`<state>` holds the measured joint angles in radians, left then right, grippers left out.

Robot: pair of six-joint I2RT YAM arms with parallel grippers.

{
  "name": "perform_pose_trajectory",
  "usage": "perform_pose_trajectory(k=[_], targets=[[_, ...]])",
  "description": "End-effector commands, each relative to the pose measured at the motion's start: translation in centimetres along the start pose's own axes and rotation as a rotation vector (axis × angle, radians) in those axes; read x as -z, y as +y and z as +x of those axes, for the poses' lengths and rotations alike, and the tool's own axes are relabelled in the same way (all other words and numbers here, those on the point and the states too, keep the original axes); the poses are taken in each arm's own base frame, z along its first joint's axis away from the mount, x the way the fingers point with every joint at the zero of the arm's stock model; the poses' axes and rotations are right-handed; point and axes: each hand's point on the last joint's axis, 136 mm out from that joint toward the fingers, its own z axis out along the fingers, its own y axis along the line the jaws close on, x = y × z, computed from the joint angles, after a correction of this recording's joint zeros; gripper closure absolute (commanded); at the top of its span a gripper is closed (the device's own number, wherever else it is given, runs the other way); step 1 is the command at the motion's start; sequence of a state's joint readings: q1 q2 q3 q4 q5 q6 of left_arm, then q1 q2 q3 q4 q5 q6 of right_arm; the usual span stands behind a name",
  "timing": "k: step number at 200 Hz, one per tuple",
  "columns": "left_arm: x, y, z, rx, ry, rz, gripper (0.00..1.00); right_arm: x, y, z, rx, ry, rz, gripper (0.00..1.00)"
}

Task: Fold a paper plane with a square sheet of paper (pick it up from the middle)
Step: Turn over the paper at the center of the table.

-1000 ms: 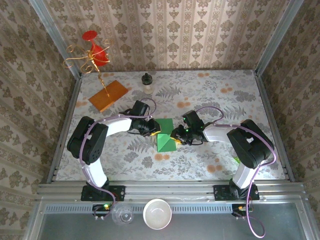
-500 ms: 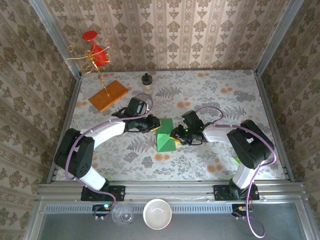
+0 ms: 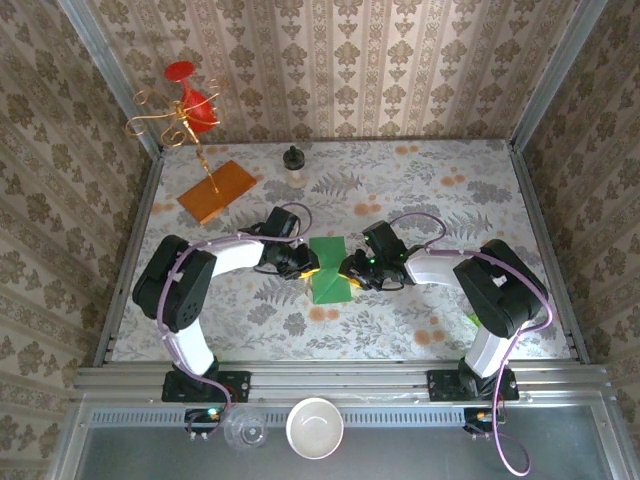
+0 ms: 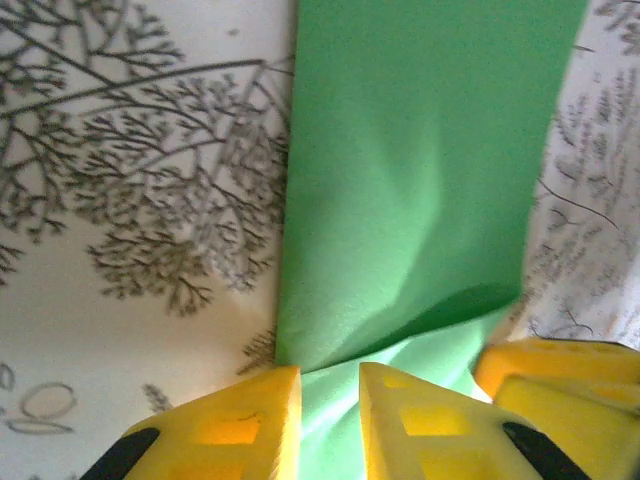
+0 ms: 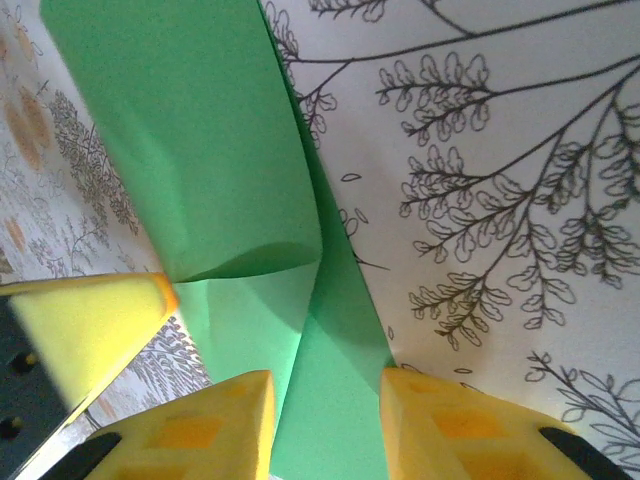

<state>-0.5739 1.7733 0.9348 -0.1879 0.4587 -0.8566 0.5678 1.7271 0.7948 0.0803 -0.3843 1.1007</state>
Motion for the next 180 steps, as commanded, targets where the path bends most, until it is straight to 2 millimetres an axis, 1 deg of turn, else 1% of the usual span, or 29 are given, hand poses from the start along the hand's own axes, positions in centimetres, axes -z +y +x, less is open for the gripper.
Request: perform_pose_trajectory(k=[1, 48, 78, 104, 163, 180], targets=[[-0.4, 0.0, -0.1, 0.0, 0.003, 0.003, 0.76, 0.6, 1.8, -0.3, 0.014, -0.025, -0.044, 0.65], [-0.7, 1.5, 0.4, 0.049, 0.007, -0.021, 0.78, -0.2, 2.6, -0.5, 0.015, -0.025, -0.052, 0.66], [-0.8, 1.7, 0.5, 0.054, 0.011, -0.021, 0.78, -0.8, 2.9, -0.5, 0.015, -0.025, -0.044, 0.67], [-0.7, 1.6, 0.5, 0.055, 0.012, -0.02, 0.78, -1.2, 2.3, -0.4, -0.004, -0.024, -0.023, 0.68], [-0.8, 1.8, 0.6, 0.059, 0.015, -0.025, 0.78, -0.4, 0.7, -0.5, -0.022, -0.063, 0.043, 0.67], [-0.8, 1.8, 0.6, 0.06, 0.017, -0.024, 0.78, -0.6, 0.4, -0.4, -0.024, -0.055, 0.048, 0.67]])
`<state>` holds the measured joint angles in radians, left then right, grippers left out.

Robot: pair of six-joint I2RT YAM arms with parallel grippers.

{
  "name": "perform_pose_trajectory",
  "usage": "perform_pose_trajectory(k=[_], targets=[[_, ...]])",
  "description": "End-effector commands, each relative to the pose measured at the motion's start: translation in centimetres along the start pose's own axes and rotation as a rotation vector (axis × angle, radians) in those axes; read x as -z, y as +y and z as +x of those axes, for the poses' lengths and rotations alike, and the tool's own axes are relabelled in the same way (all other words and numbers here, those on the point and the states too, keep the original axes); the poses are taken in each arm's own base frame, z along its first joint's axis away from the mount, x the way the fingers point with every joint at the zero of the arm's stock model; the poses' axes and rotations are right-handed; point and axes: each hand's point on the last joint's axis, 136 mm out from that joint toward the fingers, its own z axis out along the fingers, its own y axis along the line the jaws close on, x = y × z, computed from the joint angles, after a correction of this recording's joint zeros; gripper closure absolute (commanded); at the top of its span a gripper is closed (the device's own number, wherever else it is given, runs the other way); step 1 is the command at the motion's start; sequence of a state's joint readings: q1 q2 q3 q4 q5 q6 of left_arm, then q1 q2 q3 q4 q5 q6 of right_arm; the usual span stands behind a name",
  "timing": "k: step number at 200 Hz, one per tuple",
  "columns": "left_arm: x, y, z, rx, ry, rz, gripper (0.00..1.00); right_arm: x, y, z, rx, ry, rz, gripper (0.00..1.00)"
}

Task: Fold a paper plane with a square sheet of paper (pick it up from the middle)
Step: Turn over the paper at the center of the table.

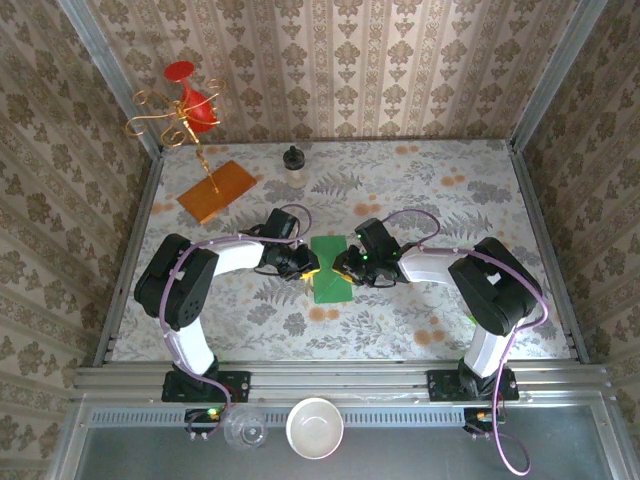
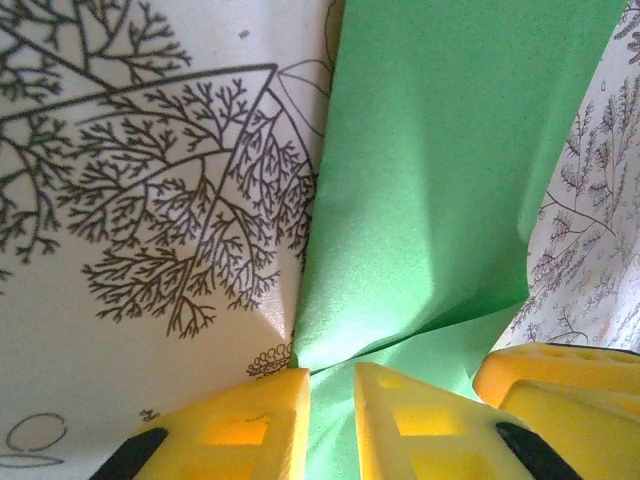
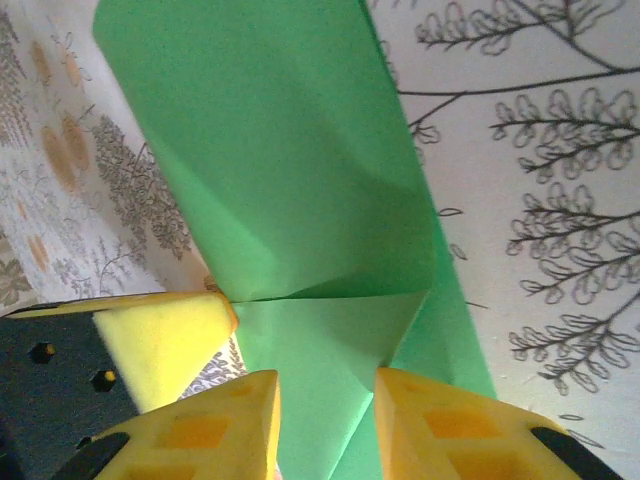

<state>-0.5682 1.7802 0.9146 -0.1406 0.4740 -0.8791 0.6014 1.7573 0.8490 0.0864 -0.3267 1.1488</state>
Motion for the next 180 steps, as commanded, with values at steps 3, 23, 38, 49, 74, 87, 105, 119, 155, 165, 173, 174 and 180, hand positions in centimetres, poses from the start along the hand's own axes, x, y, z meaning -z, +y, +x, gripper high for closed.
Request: perform_pose_trajectory(k=[3, 23, 38, 49, 74, 87, 105, 119, 155, 165, 173, 174, 180], targets=[[-0.5, 1.8, 0.6, 0.042, 0.019, -0.048, 0.78, 0.1, -1.2, 0.3, -0.012, -0.011, 0.051, 0.67], [-0.4, 1.7, 0.6, 0.042, 0.02, -0.045, 0.78, -0.5, -1.0, 0.4, -0.019, 0.006, 0.037, 0.68], [-0.4, 1.7, 0.6, 0.043, 0.021, -0.045, 0.78, -0.7, -1.0, 0.6, -0.025, 0.017, 0.034, 0.68], [-0.4, 1.7, 0.7, 0.043, 0.022, -0.043, 0.78, -0.7, -0.7, 0.6, -0.019, 0.02, 0.018, 0.7], [-0.4, 1.6, 0.7, 0.043, 0.025, -0.04, 0.78, -0.8, 0.4, 0.8, 0.002, 0.033, -0.037, 0.73], [-0.4, 1.5, 0.7, 0.041, 0.023, -0.04, 0.78, -0.9, 1.3, 1.0, 0.017, 0.043, -0.078, 0.74], [-0.3, 1.5, 0.6, 0.042, 0.021, -0.038, 0.78, -0.9, 1.8, 1.3, 0.037, 0.055, -0.094, 0.76], [-0.2, 1.3, 0.5, 0.04, 0.018, -0.035, 0.78, -1.1, 1.7, 1.6, 0.046, 0.062, -0.086, 0.77], [0.0, 1.0, 0.4, 0.038, 0.018, -0.028, 0.78, -1.7, 1.0, 1.9, 0.044, 0.073, -0.064, 0.78], [0.1, 0.9, 0.3, 0.037, 0.016, -0.027, 0.78, -1.8, 0.9, 1.9, 0.047, 0.074, -0.057, 0.79], [0.3, 0.8, 0.2, 0.035, 0.012, -0.024, 0.78, -1.9, 0.8, 1.9, 0.052, 0.074, -0.054, 0.82], [0.4, 0.8, 0.2, 0.036, 0.012, -0.024, 0.78, -1.9, 0.8, 1.9, 0.052, 0.074, -0.053, 0.82], [0.6, 0.6, 0.1, 0.032, 0.005, -0.018, 0.77, -1.9, 0.9, 1.8, 0.061, 0.072, -0.055, 0.85]])
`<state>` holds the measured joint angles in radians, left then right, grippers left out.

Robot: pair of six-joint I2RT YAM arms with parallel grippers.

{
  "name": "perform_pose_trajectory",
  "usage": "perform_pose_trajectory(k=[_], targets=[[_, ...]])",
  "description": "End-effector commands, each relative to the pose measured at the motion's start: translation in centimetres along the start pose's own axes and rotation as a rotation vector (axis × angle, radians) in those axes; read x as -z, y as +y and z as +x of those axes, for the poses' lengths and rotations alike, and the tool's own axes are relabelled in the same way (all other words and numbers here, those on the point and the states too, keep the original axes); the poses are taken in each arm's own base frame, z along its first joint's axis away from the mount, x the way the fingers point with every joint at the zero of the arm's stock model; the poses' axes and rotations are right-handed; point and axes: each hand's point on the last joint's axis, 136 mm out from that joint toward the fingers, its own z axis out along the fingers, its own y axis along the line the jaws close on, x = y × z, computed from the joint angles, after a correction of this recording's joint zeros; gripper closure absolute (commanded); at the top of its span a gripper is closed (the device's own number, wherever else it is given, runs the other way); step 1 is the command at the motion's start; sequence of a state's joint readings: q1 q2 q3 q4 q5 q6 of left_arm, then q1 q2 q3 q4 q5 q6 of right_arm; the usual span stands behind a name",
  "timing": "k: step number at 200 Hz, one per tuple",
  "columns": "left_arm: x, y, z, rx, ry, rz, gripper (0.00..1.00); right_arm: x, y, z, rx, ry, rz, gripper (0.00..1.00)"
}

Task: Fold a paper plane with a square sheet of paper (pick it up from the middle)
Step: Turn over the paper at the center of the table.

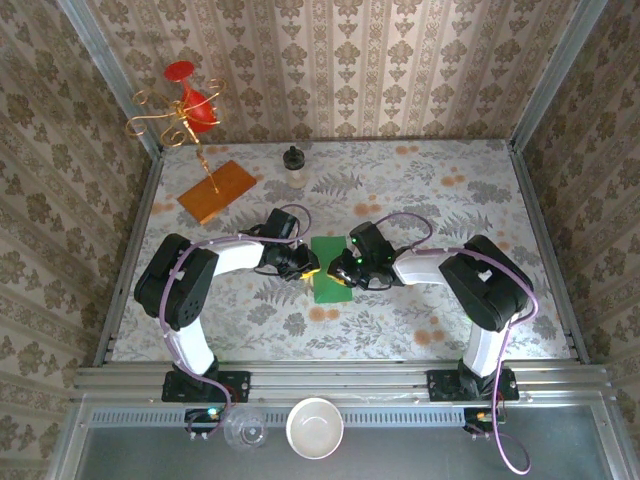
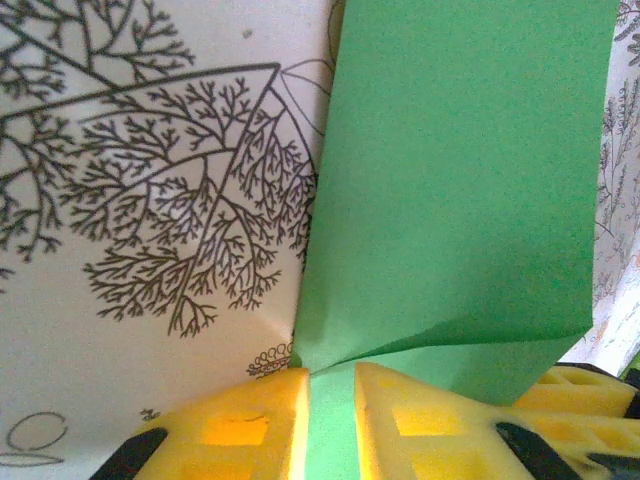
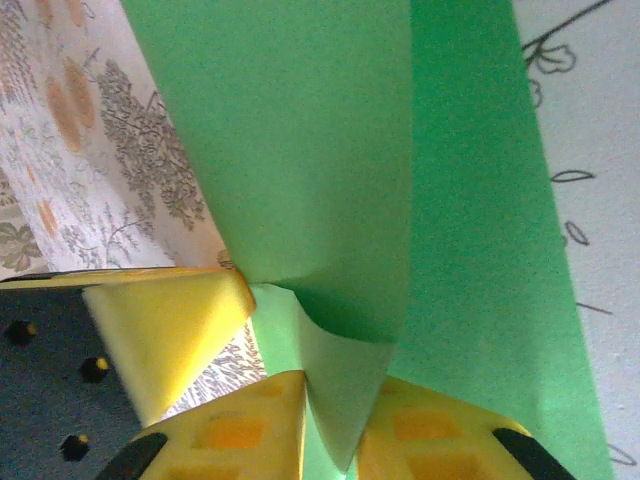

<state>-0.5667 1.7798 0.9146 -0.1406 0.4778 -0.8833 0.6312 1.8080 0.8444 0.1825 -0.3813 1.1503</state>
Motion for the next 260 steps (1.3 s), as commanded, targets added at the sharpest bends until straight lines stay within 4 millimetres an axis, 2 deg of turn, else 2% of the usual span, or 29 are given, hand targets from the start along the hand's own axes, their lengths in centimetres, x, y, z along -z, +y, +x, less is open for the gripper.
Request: perform_pose_trajectory(k=[1, 28, 58, 69, 78, 93, 103, 127, 156, 199, 240, 260], targets=[[0.6, 0.6, 0.1, 0.026, 0.002, -0.019, 0.77, -0.4, 0.0, 0.3, 0.03, 0.018, 0.003, 0.85], [2.5, -0.6, -0.7, 0.007, -0.04, 0.013, 0.7, 0.6, 1.2, -0.6, 0.112, -0.018, -0.008, 0.94], [5.8, -1.6, -1.9, -0.021, -0.117, 0.087, 0.67, 3.6, 4.1, -2.3, 0.204, -0.093, -0.09, 0.97], [6.7, -1.7, -2.0, -0.033, -0.126, 0.113, 0.6, 4.8, 5.3, -2.8, 0.239, -0.119, -0.127, 0.97], [7.8, -1.1, -2.8, -0.015, -0.154, 0.137, 0.53, 5.6, 6.1, -3.1, 0.256, -0.134, -0.158, 0.97], [8.9, -1.5, -3.1, -0.013, -0.172, 0.207, 0.44, 7.1, 8.0, -3.5, 0.287, -0.152, -0.246, 0.97], [9.9, -2.4, -3.4, -0.021, -0.195, 0.27, 0.39, 8.0, 9.3, -3.6, 0.3, -0.154, -0.304, 0.97], [12.4, -6.4, -2.7, -0.088, -0.195, 0.453, 0.22, 9.8, 12.1, -3.4, 0.336, -0.139, -0.417, 0.97], [14.3, -9.4, -1.9, -0.133, -0.221, 0.572, 0.1, 11.1, 14.4, -3.1, 0.347, -0.126, -0.5, 0.96], [14.4, -11.5, -1.0, -0.16, -0.191, 0.645, 0.1, 12.4, 16.6, -2.8, 0.32, -0.102, -0.629, 0.95], [15.0, -12.6, -0.8, -0.18, -0.18, 0.703, 0.18, 12.9, 16.6, -2.9, 0.3, -0.099, -0.652, 0.94], [15.2, -12.6, -1.1, -0.167, -0.19, 0.712, 0.21, 13.0, 16.4, -2.9, 0.296, -0.101, -0.656, 0.92]])
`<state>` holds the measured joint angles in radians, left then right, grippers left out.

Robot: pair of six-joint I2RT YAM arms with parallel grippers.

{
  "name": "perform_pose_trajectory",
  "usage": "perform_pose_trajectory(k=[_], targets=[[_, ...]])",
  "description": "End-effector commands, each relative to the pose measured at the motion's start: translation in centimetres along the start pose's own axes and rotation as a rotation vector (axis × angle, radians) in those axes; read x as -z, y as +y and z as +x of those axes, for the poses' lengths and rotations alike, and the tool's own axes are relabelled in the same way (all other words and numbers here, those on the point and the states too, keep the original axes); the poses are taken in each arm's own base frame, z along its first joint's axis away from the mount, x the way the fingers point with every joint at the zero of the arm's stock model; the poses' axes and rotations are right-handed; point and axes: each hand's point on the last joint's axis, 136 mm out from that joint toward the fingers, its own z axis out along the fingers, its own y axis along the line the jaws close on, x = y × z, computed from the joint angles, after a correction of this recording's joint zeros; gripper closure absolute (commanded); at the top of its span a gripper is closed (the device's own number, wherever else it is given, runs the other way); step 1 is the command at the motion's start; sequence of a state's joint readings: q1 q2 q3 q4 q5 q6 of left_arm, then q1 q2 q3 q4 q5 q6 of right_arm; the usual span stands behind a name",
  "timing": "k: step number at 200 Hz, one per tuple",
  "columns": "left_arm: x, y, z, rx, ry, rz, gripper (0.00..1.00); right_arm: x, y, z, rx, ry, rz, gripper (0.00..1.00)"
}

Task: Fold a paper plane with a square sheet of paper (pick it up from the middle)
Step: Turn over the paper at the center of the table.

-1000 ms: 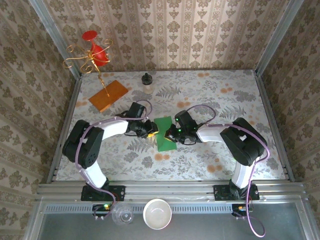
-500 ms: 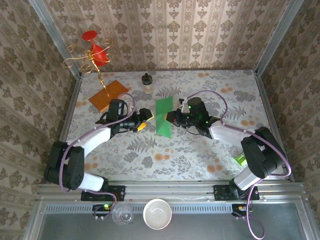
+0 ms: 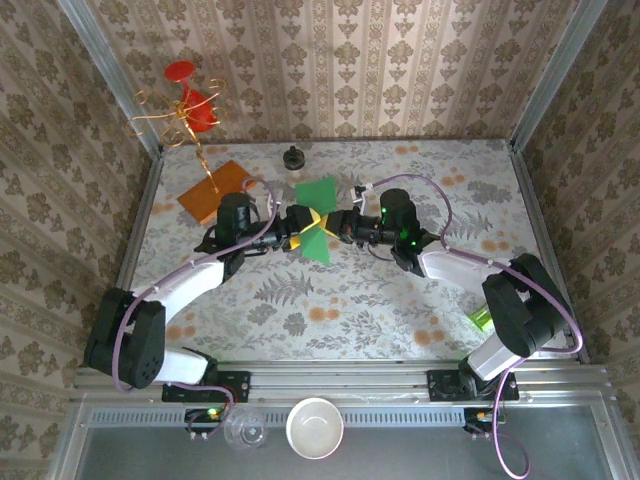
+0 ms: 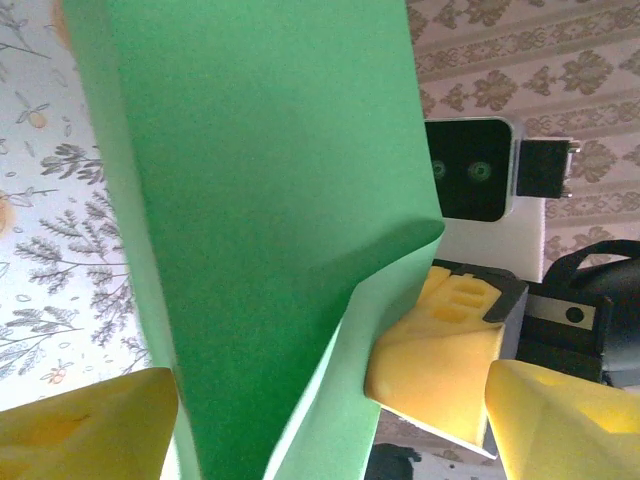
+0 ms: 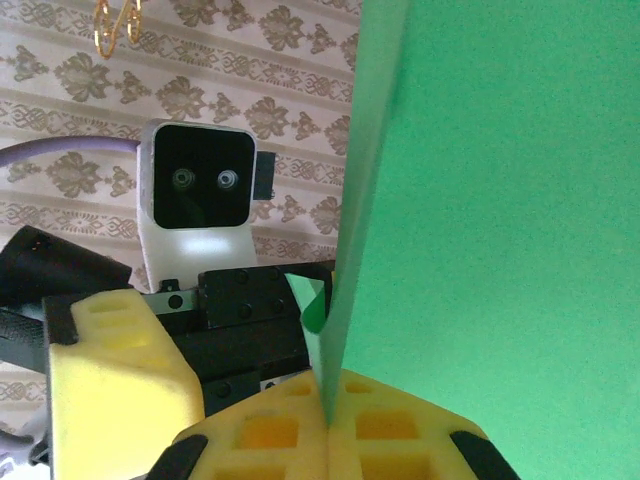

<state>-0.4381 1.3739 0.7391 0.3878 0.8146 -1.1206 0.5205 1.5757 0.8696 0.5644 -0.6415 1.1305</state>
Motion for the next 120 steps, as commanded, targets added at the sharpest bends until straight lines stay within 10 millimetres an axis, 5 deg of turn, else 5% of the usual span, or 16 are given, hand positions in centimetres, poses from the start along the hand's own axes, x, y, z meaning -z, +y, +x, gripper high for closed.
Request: perform_pose_trajectory(k=[1, 120], targets=[[0.1, -0.8, 0.0, 0.001, 0.002, 0.051, 0.21, 0.6, 1.5, -0.2, 0.011, -0.002, -0.059, 0.92], [0.2, -0.4, -1.0, -0.016, -0.02, 0.056, 0.77, 1.0, -0.2, -0.4, -0.033, -0.015, -0.04, 0.81]])
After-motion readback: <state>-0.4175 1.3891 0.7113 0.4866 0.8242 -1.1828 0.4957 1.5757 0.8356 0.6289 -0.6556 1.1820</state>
